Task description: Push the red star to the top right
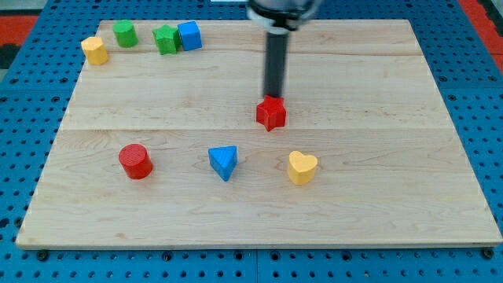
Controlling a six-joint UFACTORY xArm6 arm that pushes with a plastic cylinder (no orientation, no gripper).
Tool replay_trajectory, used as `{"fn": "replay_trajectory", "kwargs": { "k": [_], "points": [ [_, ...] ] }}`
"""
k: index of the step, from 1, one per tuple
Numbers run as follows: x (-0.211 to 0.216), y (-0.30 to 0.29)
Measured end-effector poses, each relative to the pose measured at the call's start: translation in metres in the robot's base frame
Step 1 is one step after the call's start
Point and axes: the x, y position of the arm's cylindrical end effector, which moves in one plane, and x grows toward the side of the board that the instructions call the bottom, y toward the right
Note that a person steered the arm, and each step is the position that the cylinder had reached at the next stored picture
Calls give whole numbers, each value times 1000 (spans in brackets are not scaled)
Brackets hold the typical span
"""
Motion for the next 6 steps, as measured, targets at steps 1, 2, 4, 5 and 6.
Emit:
{"fn": "replay_trajectory", "kwargs": {
  "k": [1, 2, 4, 5, 6],
  "points": [
    [8, -64],
    [47, -7],
    [53, 75],
    [54, 120],
    [-6, 79]
  ]
}}
